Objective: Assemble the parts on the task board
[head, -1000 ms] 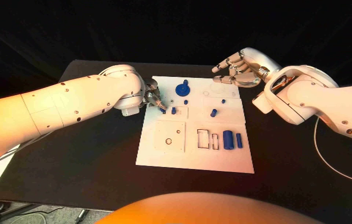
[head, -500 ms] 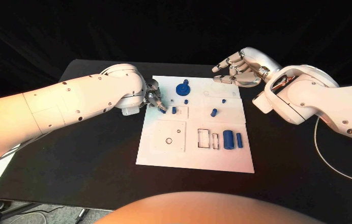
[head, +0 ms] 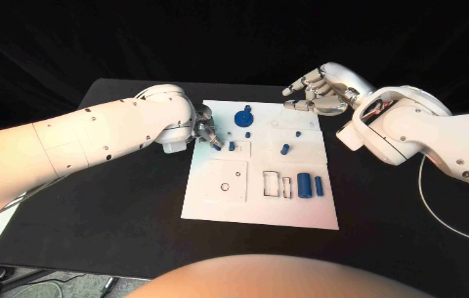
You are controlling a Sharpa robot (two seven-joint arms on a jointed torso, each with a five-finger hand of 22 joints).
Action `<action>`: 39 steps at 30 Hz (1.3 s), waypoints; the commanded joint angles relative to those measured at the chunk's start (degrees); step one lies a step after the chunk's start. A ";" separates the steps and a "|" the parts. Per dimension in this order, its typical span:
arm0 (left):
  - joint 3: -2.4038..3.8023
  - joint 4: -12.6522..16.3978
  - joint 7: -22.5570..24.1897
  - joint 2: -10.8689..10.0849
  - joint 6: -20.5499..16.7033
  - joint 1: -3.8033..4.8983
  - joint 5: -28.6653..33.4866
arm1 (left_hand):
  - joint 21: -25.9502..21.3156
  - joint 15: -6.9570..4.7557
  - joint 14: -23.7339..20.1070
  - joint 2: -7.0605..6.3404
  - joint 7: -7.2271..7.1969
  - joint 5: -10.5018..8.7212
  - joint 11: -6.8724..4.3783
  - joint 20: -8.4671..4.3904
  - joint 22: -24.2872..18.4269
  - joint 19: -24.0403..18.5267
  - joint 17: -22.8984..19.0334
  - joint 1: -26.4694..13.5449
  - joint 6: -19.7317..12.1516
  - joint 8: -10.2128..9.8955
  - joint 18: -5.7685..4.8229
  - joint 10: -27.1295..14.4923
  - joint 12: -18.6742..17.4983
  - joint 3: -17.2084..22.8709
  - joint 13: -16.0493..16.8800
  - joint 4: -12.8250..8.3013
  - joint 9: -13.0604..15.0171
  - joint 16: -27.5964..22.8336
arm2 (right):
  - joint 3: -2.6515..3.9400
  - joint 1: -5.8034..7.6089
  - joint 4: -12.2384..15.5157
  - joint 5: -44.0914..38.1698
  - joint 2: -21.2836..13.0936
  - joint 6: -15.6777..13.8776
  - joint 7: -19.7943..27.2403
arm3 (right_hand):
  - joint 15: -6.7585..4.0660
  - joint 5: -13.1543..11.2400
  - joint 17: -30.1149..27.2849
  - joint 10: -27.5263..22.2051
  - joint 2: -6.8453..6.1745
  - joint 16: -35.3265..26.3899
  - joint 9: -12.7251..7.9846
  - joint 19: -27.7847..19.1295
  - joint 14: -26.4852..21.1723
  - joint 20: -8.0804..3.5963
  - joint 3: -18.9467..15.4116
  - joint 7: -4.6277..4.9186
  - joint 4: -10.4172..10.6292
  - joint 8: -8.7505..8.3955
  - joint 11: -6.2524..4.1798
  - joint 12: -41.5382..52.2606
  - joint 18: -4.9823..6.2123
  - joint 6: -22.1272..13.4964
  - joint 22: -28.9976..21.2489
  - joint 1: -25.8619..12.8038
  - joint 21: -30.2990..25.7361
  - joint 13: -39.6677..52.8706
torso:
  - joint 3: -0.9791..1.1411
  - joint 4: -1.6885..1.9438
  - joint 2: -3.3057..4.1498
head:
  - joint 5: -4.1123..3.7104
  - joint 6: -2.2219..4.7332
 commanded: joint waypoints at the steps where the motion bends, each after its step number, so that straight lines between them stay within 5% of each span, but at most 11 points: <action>1: -0.11 -0.31 -1.31 0.46 2.03 -0.14 0.31 | 0.35 -0.51 5.85 -0.40 -1.04 0.51 -0.16 -0.41 7.61 1.83 15.08 -1.70 1.24 0.27 -0.49 0.57 0.39 5.28 0.12 -4.81 1.10 0.18 | 0.00 -0.03 0.17 -0.12 0.02 0.65 0.32 | -0.15 0.20 5.07 -0.37 0.39 -0.24 -0.09 -0.41 3.83 -0.16 -0.09 0.10 0.13 0.15 -0.13 -0.14 0.80 0.28 2.45 0.00 -0.28 -0.07 | 0.01 -0.03 0.01 | 0.02 -0.04; 23: -0.17 -2.32 -4.47 2.24 3.92 -0.14 0.08 | 1.13 -1.04 5.85 -1.37 -1.70 1.18 -0.72 -0.92 8.38 2.19 15.08 -7.13 3.03 0.22 -0.72 1.12 0.74 2.24 0.63 -2.04 0.86 0.18 | 0.00 -0.03 0.41 1.00 -0.11 0.72 0.35 | -0.15 0.28 5.02 -0.38 0.43 -0.28 -0.08 -0.40 3.82 -0.16 -0.16 0.11 0.21 0.15 -0.13 -0.13 0.80 0.28 2.47 -0.01 -0.28 -0.08 | 0.00 0.01 -0.02 | -0.22 -0.22; 39: -0.14 -2.98 -3.31 2.04 1.88 -0.14 -0.78 | 1.10 -1.09 5.85 -3.14 -1.64 0.13 -0.68 -1.03 8.58 2.30 15.08 -13.23 4.35 0.07 -0.75 1.56 1.34 -7.04 1.37 2.84 0.46 0.18 | 0.00 -0.04 0.21 1.51 -0.10 0.72 0.37 | -0.10 -0.04 5.04 -0.33 0.77 -0.29 -0.09 -0.38 3.83 -0.12 -0.67 0.14 1.04 0.13 -0.08 -0.02 0.79 0.23 2.49 -0.62 -0.29 -0.10 | -0.06 -0.08 0.01 | -0.46 0.01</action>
